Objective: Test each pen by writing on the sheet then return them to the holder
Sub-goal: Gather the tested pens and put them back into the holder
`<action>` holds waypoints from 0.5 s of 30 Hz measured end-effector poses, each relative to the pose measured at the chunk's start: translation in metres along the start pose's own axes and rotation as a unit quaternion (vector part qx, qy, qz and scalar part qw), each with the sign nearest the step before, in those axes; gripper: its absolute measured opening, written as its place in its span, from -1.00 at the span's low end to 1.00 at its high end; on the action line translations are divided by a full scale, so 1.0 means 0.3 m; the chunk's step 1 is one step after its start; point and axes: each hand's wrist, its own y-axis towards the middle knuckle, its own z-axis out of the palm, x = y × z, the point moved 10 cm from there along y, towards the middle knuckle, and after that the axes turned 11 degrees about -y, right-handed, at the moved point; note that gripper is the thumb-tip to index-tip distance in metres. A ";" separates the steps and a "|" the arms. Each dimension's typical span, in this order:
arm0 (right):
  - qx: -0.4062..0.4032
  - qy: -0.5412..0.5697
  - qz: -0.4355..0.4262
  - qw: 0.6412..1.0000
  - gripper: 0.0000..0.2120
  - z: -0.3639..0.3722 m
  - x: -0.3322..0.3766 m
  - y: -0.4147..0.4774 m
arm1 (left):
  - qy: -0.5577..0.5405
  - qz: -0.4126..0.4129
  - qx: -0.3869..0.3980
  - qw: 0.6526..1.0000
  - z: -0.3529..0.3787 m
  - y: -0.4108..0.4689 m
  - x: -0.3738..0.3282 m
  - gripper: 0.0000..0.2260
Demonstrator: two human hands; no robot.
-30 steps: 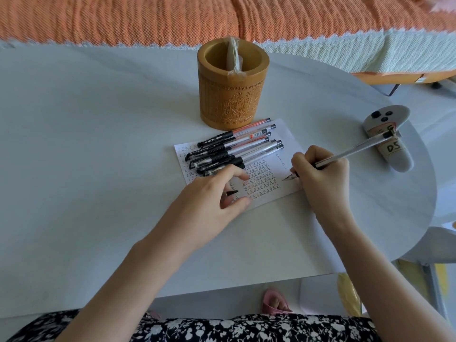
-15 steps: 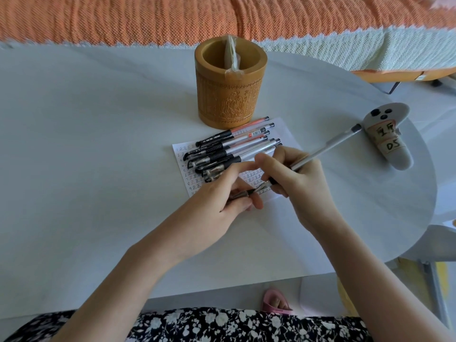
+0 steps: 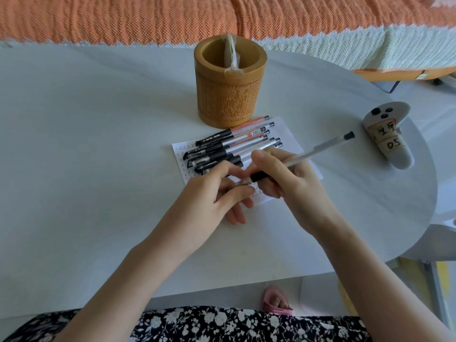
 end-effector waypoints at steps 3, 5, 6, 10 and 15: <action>0.006 0.025 0.015 1.000 -0.86 -0.001 -0.023 0.003 | 0.044 0.023 -0.038 0.998 -0.032 0.000 -0.020 -0.88; 0.010 0.020 0.014 1.000 -0.89 -0.003 -0.026 0.002 | 0.081 0.042 -0.052 0.994 -0.044 0.000 -0.037 -0.85; 0.008 0.017 0.012 1.000 -0.87 -0.006 -0.025 0.001 | 0.097 0.051 -0.058 0.992 -0.047 -0.002 -0.043 -0.83; -0.003 0.014 0.025 1.000 -0.76 -0.016 -0.025 0.002 | 0.119 0.072 -0.073 0.988 -0.052 -0.007 -0.051 -0.78; 0.001 0.015 0.043 0.999 -0.63 -0.009 -0.043 0.007 | 0.127 0.091 -0.090 0.984 -0.054 -0.015 -0.057 -0.82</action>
